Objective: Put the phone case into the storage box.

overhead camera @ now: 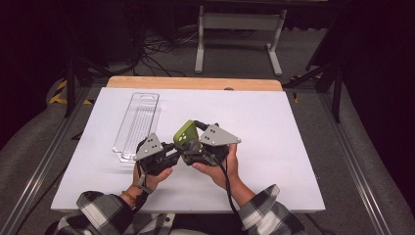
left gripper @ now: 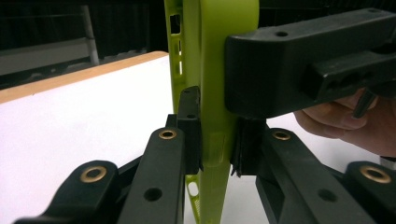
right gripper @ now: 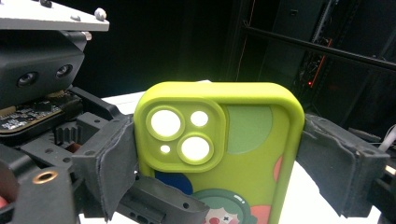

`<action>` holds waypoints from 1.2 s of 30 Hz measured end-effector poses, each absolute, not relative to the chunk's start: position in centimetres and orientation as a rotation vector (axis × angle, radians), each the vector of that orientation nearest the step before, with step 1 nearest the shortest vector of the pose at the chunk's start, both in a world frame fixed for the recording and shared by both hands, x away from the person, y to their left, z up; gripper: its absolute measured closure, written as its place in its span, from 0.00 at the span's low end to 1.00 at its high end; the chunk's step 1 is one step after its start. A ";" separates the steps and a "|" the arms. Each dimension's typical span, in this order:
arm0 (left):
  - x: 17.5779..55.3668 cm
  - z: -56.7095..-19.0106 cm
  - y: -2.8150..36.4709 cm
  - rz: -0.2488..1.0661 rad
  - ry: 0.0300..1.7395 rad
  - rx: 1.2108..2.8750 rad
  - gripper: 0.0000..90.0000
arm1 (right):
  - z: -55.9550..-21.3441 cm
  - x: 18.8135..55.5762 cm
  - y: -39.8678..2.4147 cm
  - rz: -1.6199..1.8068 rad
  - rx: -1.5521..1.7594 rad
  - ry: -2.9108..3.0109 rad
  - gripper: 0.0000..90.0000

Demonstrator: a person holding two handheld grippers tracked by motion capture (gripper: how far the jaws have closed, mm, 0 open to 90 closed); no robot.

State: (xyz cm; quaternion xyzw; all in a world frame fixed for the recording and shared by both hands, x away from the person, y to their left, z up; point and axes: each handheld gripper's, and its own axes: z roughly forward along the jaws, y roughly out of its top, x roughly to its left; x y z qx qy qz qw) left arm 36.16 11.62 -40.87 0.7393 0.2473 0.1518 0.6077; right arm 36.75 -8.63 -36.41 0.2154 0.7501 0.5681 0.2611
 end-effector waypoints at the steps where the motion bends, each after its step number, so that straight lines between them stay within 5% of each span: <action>1: 36.2 -40.8 11.6 0.356 0.566 1.713 0.86 | -36.4 36.7 -8.6 1.536 0.583 2.030 0.18; 36: 36.5 -40.1 12.8 0.396 0.504 1.799 0.86 | -35.5 35.0 -13.5 1.427 0.522 1.993 0.18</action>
